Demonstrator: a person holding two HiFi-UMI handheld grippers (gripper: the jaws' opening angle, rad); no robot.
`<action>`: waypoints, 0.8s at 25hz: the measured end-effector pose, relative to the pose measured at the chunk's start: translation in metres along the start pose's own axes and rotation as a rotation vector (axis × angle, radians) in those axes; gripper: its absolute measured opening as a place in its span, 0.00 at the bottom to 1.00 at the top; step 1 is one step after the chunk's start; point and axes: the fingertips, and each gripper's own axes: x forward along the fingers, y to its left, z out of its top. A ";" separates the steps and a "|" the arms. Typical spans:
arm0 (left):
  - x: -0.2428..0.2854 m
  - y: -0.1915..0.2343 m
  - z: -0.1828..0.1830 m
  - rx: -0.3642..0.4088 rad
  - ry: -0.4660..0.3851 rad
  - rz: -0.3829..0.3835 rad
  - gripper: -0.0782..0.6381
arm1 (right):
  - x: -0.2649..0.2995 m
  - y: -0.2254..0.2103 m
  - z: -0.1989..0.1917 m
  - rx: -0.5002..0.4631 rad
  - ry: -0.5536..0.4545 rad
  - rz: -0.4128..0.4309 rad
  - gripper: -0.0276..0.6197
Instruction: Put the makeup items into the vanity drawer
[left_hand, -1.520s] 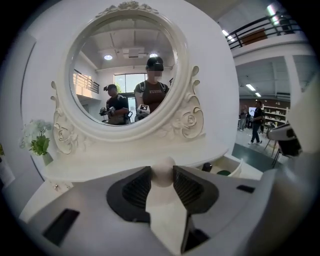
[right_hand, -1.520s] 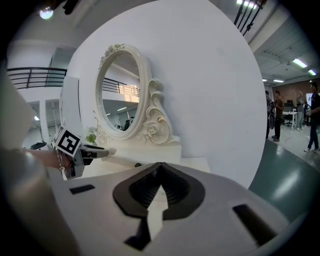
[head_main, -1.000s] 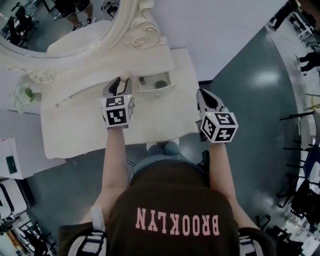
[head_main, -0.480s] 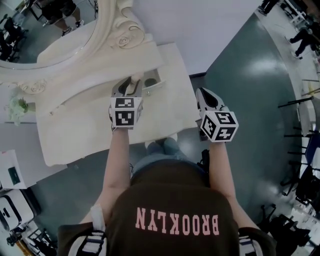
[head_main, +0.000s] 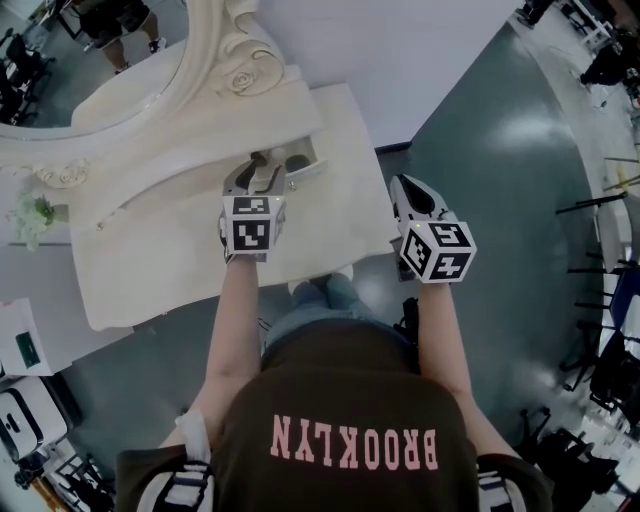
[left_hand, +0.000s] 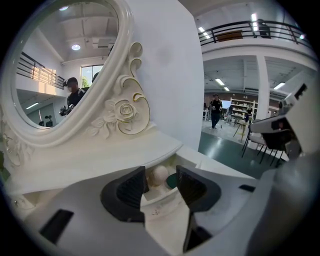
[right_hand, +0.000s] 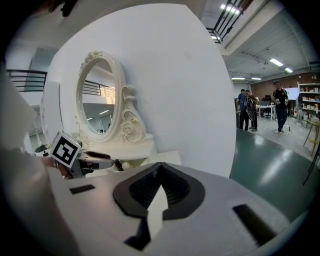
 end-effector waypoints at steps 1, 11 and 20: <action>-0.001 0.001 0.001 -0.001 -0.003 0.002 0.35 | 0.001 0.000 0.001 0.000 -0.003 0.002 0.03; -0.019 0.018 0.018 -0.035 -0.059 0.035 0.35 | 0.016 0.018 0.023 -0.027 -0.045 0.050 0.03; -0.058 0.053 0.044 -0.071 -0.214 0.147 0.12 | 0.032 0.044 0.051 -0.092 -0.087 0.109 0.03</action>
